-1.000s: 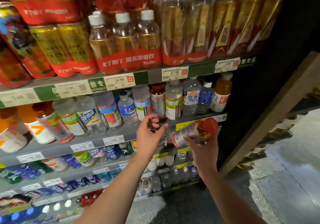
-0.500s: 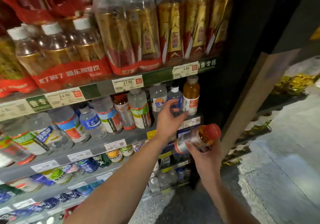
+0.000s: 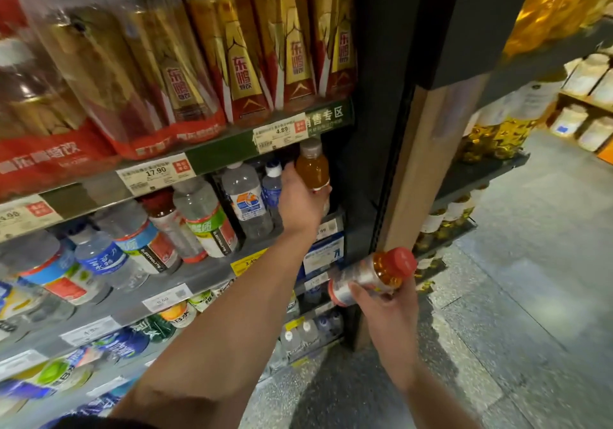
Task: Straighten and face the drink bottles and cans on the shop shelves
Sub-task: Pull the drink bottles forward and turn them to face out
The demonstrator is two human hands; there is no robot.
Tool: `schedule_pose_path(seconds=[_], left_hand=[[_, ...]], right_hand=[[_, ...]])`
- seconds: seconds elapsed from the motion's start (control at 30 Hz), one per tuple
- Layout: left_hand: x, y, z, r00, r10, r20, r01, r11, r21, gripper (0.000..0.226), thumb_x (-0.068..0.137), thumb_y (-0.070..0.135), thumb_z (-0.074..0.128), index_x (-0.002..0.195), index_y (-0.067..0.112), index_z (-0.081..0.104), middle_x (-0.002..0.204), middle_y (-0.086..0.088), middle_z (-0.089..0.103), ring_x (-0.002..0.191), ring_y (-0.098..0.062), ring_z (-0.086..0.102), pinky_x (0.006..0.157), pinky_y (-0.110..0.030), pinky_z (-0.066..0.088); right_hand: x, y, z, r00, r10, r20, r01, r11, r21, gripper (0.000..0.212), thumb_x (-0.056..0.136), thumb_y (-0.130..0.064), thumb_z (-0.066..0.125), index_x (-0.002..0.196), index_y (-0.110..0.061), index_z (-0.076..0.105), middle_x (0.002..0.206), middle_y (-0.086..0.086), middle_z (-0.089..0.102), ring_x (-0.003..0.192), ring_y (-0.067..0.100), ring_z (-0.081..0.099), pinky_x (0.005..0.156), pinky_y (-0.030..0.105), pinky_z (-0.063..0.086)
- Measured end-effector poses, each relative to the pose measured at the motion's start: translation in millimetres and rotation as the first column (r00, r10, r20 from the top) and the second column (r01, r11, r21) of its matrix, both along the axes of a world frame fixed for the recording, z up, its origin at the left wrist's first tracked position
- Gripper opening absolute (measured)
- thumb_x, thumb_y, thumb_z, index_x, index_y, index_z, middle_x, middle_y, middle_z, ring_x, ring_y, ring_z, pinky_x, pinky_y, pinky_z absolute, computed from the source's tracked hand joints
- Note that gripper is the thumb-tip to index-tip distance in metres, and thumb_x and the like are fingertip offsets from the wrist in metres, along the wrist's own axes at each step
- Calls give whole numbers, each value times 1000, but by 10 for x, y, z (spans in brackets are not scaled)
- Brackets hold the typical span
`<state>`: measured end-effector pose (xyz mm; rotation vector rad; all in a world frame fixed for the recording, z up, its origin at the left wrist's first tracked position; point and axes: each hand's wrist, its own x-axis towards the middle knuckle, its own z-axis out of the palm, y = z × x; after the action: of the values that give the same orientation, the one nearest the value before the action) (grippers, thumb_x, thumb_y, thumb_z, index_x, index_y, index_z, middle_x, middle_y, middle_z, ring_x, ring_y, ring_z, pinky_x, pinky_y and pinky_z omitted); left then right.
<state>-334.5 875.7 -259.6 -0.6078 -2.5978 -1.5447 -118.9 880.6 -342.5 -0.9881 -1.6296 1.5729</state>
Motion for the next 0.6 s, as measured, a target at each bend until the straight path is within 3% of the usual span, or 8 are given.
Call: schedule_pose_path(seconds=[0.1,0.17,0.27,0.33,0.4,0.47,0.53,0.6], left_hand=[[35,71,-7,1000,1,-16,-2,997,-71,80,67,29,90,132,14,47,130,-7,46,107,-33,62,84,-39,49],[78,41,-34,999,-13,-48,8,995,-100,78,64,32,91,128,17,48,127,-4,43,104,-29,62,78,-35,47],[208,-175,-123,988,-47,-147,35,996,-80,75,63,30,91,126,22,50,125,1,46,116,-19,50,91,-36,47],[318,-376,-209,985,-80,-153,86,996,35,69,66,22,90,125,24,54,126,4,54,122,-12,45,103,-41,45],[470,-567,-209,995,-81,-51,88,981,173,68,68,24,89,125,34,54,129,12,60,122,-7,54,103,-40,49],[599,-738,-142,999,-42,-4,42,958,283,69,66,34,91,122,46,53,123,21,64,115,-1,60,98,-29,53],[679,-929,-59,1000,8,26,-17,931,363,70,60,44,92,117,54,52,113,30,64,108,7,62,88,-13,52],[704,-1141,0,989,63,131,-116,889,444,75,53,52,92,116,52,50,107,34,63,101,14,60,80,-2,47]], right_hand=[[-44,-6,52,1000,-14,1,14,1000,3,70,60,-36,92,120,-42,54,104,-15,70,95,2,69,87,21,49],[-77,-3,130,1000,-19,21,19,999,32,73,56,-49,89,119,-50,52,107,-20,67,97,-6,65,85,9,44],[-148,31,283,999,-28,20,25,992,123,61,56,-56,84,106,-64,50,97,-32,66,87,-16,62,68,-4,41],[-221,70,374,999,-42,-24,45,988,151,56,59,-52,85,103,-64,52,94,-33,67,83,-15,64,66,-2,43],[-321,119,465,997,-54,-46,61,985,163,57,60,-54,85,105,-65,51,98,-33,67,88,-15,64,75,7,45],[-448,176,524,998,-31,-49,39,986,162,60,60,-57,86,108,-65,50,103,-35,66,94,-15,62,81,15,46],[-607,247,552,998,12,-62,-1,986,168,61,64,-49,88,112,-59,52,105,-32,67,97,-14,62,84,15,50],[-782,300,616,999,33,-38,-24,978,206,62,66,-45,89,115,-54,51,106,-29,66,99,-14,61,88,17,46]])
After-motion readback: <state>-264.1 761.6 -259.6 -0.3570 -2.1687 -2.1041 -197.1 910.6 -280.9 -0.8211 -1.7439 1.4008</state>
